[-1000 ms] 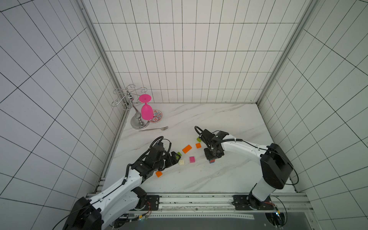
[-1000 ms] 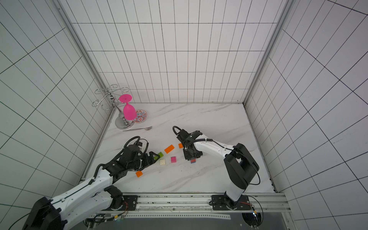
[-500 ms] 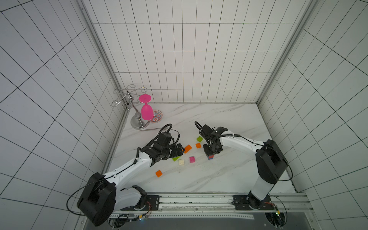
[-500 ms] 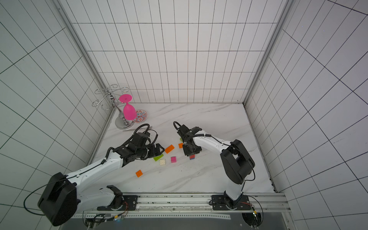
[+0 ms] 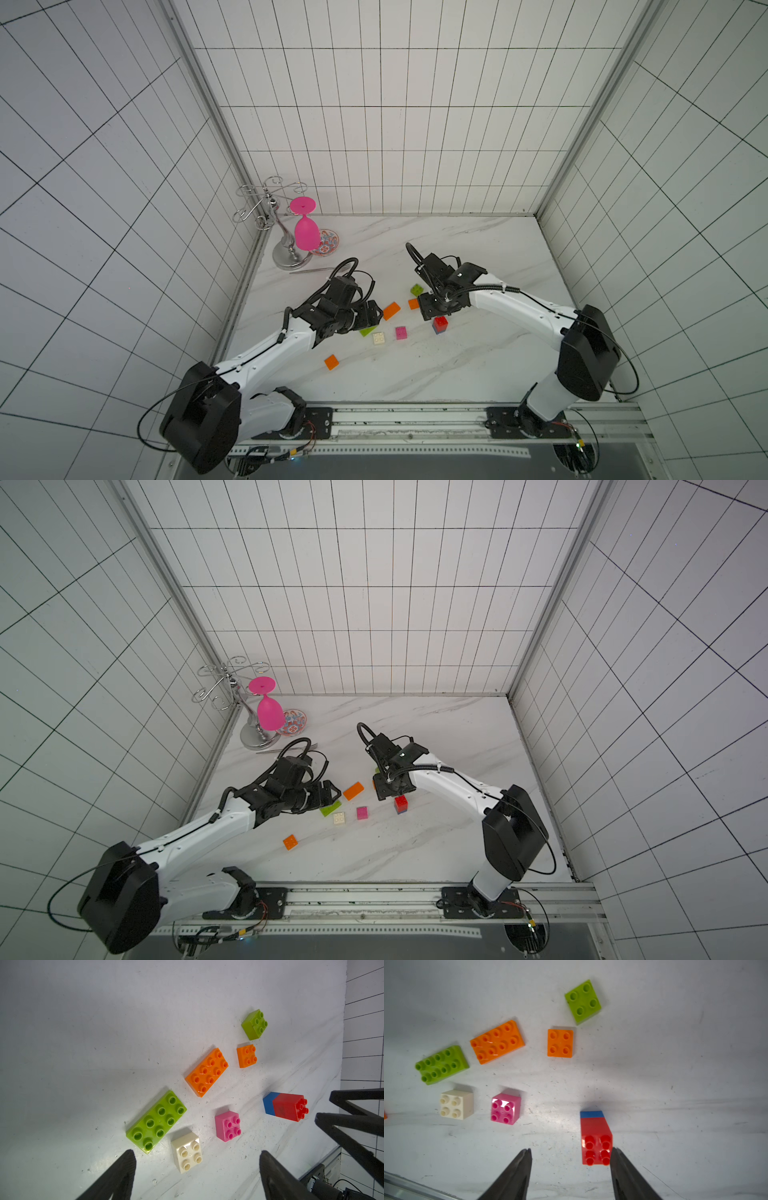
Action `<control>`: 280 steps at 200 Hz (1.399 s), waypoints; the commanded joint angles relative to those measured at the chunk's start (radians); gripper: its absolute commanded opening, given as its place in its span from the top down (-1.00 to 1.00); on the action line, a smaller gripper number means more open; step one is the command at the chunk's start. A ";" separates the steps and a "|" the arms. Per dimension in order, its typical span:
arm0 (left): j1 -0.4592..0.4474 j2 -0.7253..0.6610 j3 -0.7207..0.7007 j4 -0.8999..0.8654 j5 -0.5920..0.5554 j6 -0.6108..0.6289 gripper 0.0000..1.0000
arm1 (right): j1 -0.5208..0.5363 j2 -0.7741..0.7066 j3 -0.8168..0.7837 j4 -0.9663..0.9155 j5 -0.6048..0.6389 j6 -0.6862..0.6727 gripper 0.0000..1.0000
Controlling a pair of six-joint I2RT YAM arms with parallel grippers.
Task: Assemble the letter r with lego
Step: Pick up the lego brick from the center of the board.
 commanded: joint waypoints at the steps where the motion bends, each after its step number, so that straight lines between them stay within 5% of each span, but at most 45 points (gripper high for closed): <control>1: 0.057 -0.031 -0.050 0.099 0.092 -0.058 -0.61 | 0.031 0.078 0.080 0.033 -0.010 0.078 -0.15; 28: 0.132 -0.081 -0.086 0.126 0.152 -0.087 -0.58 | 0.031 0.149 0.145 0.061 0.013 0.327 -0.05; 86: 0.386 -0.199 -0.142 0.169 0.383 -0.140 -0.57 | 0.068 0.319 0.233 0.146 0.030 0.804 -0.19; 167: 0.422 -0.280 -0.064 -0.038 0.418 0.021 -0.58 | 0.108 0.528 0.485 -0.047 0.147 0.893 -0.31; 280: 0.427 -0.311 -0.066 -0.067 0.437 0.043 -0.58 | 0.139 0.637 0.604 -0.178 0.153 0.907 -0.24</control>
